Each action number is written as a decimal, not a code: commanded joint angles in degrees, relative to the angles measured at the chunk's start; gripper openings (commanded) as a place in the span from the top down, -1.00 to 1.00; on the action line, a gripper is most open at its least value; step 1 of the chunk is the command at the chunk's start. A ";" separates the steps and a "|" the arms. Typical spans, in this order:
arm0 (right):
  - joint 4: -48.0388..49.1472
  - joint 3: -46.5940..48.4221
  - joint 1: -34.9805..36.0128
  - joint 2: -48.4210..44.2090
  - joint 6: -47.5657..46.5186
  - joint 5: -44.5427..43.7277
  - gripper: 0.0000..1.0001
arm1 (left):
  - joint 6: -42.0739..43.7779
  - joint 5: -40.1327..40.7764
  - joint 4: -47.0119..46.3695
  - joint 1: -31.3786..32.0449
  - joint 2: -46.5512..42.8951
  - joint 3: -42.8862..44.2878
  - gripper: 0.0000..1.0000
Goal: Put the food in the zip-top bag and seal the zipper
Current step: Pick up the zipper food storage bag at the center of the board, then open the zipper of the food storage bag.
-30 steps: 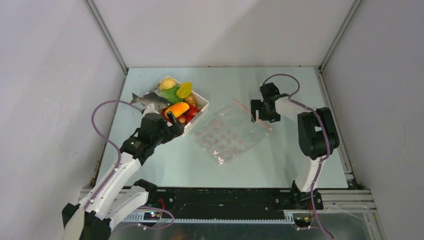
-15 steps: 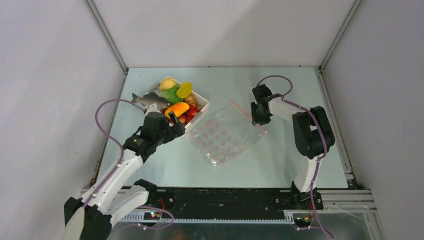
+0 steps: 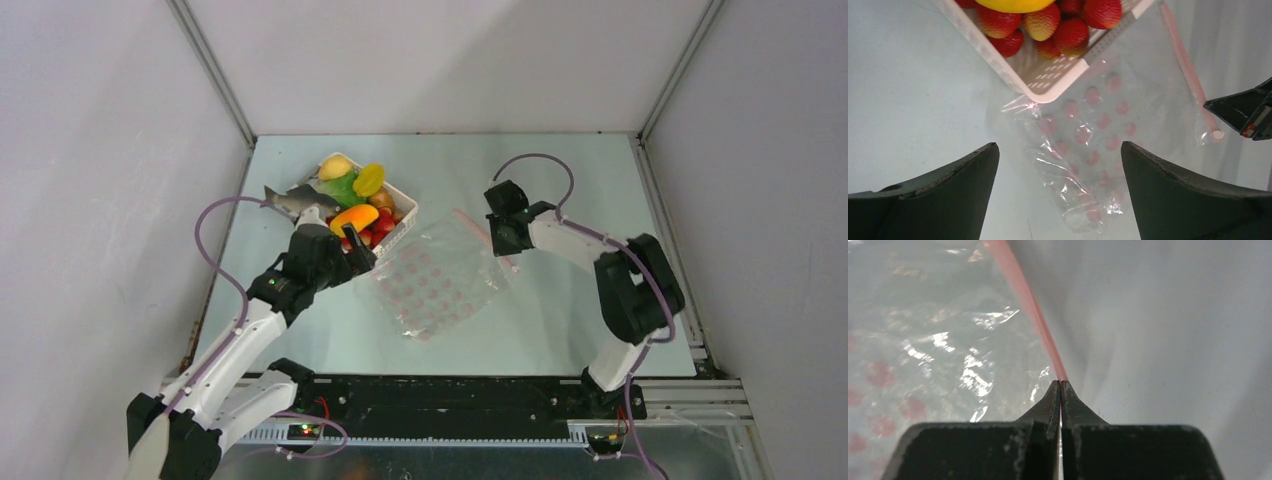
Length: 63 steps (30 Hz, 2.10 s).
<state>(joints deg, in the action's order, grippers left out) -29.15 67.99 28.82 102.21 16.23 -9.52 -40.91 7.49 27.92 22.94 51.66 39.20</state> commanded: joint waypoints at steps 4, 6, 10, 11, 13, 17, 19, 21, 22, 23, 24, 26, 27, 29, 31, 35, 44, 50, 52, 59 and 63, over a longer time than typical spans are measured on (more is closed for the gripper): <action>8.53 -7.13 7.18 -17.37 -4.07 -8.23 1.00 | 1.67 -11.67 -9.71 2.20 -0.59 2.50 -0.97; 10.42 -9.84 8.84 -21.55 -5.97 -7.07 1.00 | 1.43 -13.86 -12.05 2.80 0.18 2.96 -0.97; 13.27 -14.70 12.33 -28.70 -8.64 -2.68 1.00 | 0.45 -16.57 -15.55 3.99 3.00 4.82 -0.97; 13.47 -15.88 12.89 -30.35 -8.70 -1.81 1.00 | 0.24 -17.40 -16.48 4.49 3.57 5.18 -0.97; 14.73 -17.96 15.02 -32.37 -9.75 1.14 1.00 | -0.25 -18.06 -17.78 5.70 6.18 6.19 -0.97; 18.44 -20.45 21.55 -34.21 -11.01 2.34 1.00 | -1.17 -17.54 -18.69 8.35 10.33 8.26 -0.97; 19.37 -20.58 23.84 -34.37 -11.29 2.27 1.00 | -1.59 -17.54 -18.72 9.19 12.19 9.27 -0.97; 21.01 -20.65 26.15 -34.63 -11.50 1.70 1.00 | -2.42 -17.74 -19.25 10.15 13.71 9.88 -0.97; 21.43 -20.69 27.44 -34.80 -11.58 1.65 1.00 | -2.60 -18.05 -19.71 10.48 14.21 10.09 -0.97; 22.27 -20.69 28.44 -34.89 -11.92 1.86 1.00 | -3.02 -18.17 -19.91 11.12 15.06 10.28 -0.97; 22.63 -20.77 28.99 -35.11 -12.14 1.82 1.00 | -3.20 -18.33 -20.27 11.45 15.49 10.46 -0.97; 23.48 -20.79 30.20 -35.24 -12.75 1.76 1.00 | -3.60 -18.28 -20.36 12.60 17.14 10.70 -0.97; 23.69 -20.79 30.69 -35.33 -13.05 1.87 1.00 | -3.75 -18.20 -20.23 12.85 17.55 10.89 -0.97; 23.65 -20.79 31.29 -35.34 -13.60 2.14 1.00 | -4.05 -18.01 -19.49 13.21 18.69 11.18 -0.97; 23.78 -20.79 31.69 -35.21 -14.16 2.55 1.00 | -4.43 -17.44 -18.79 13.42 19.55 11.46 -0.97; 24.58 -20.79 32.17 -34.63 -14.62 4.16 1.00 | -4.35 -16.33 -17.73 14.28 21.04 12.50 -0.93; 25.65 -20.79 32.70 -33.82 -14.95 3.71 1.00 | -3.11 -13.74 -13.48 16.48 23.72 14.02 -0.33; 25.83 -20.79 32.91 -33.41 -15.25 3.68 1.00 | -2.43 -10.36 -11.21 17.56 23.86 14.07 -0.04; 26.12 -20.79 32.95 -33.21 -15.33 4.18 1.00 | -2.16 -10.90 -11.61 17.69 24.42 14.13 -0.05; 27.42 -20.79 33.52 -32.29 -15.60 4.32 1.00 | -1.61 -13.12 -12.44 18.23 27.75 15.55 -0.04; 27.54 -20.79 33.78 -31.93 -15.61 4.19 1.00 | -0.61 -11.91 -10.42 19.11 29.16 16.99 0.44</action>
<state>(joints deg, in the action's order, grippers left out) -4.64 47.05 62.00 69.97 1.43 -5.28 -43.35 -4.95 16.80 40.88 80.20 52.88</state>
